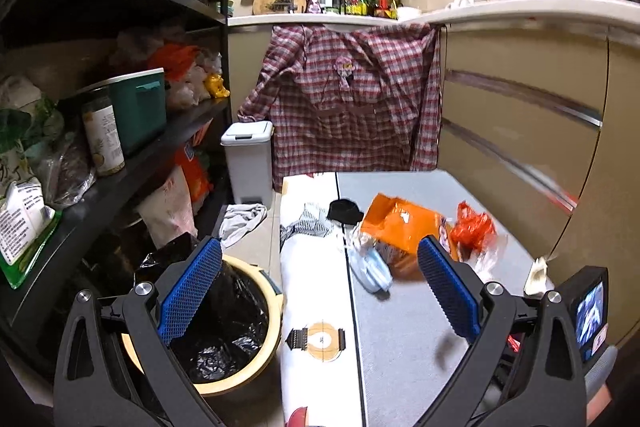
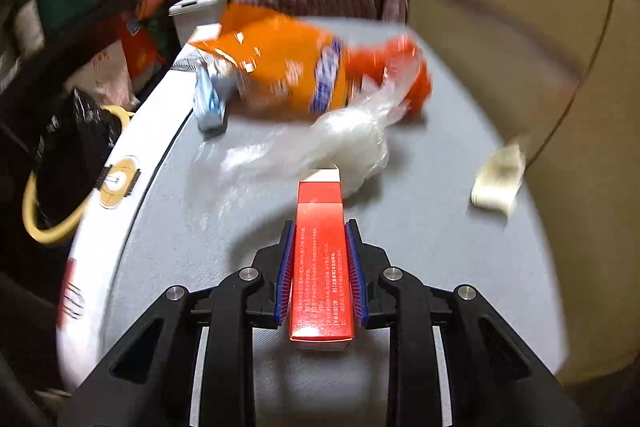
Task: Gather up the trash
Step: 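Grasp the clear plastic bag with the left gripper while the right gripper holds the red box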
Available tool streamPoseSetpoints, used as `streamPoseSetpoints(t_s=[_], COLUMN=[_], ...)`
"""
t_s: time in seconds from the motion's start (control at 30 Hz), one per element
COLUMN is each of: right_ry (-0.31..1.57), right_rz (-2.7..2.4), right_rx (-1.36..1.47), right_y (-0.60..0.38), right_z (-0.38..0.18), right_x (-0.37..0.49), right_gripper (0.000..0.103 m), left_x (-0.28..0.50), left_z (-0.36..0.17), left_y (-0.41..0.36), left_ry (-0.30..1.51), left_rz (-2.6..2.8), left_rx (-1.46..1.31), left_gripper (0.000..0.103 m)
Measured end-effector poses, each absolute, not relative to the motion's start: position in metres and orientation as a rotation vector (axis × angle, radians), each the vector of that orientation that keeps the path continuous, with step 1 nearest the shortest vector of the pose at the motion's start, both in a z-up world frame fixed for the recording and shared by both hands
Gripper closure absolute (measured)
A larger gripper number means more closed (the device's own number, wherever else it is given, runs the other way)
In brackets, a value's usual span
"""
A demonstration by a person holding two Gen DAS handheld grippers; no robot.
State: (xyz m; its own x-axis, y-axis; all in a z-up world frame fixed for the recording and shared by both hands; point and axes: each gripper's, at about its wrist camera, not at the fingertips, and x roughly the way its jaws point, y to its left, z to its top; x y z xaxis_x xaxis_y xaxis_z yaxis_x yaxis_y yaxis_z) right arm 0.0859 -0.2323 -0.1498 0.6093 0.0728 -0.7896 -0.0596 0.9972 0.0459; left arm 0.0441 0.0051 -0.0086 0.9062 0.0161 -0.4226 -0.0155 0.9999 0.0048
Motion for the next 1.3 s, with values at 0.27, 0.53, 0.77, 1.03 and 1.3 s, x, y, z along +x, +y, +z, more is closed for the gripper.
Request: streamPoseSetpoints(t_s=[0.27, 0.53, 0.77, 1.03, 1.3], right_ry=[0.766, 0.493, 0.376, 0.403, 0.407], right_rz=[0.199, 0.283, 0.019, -0.18, -0.21], right_rx=[0.091, 0.126, 0.132, 0.224, 0.23], right_y=[-0.23, -0.226, -0.265, -0.319, -0.326], right_z=[-0.12, -0.072, -0.042, -0.047, -0.049], right_x=[0.075, 0.044, 0.036, 0.038, 0.041], right_gripper=[0.077, 0.077, 0.077, 0.077, 0.077], left_x=[0.045, 0.045, 0.05, 0.069, 0.074], left_z=[-0.013, -0.011, -0.017, -0.055, -0.125], left_y=[0.001, 0.0, -0.008, -0.064, -0.133], left_ry=[0.434, 0.425, 0.44, 0.538, 0.698], left_rz=[0.015, 0.018, -0.005, -0.202, -0.383], left_rx=[0.024, 0.025, 0.021, -0.029, 0.016], left_gripper=[0.008, 0.008, 0.008, 0.008, 0.009])
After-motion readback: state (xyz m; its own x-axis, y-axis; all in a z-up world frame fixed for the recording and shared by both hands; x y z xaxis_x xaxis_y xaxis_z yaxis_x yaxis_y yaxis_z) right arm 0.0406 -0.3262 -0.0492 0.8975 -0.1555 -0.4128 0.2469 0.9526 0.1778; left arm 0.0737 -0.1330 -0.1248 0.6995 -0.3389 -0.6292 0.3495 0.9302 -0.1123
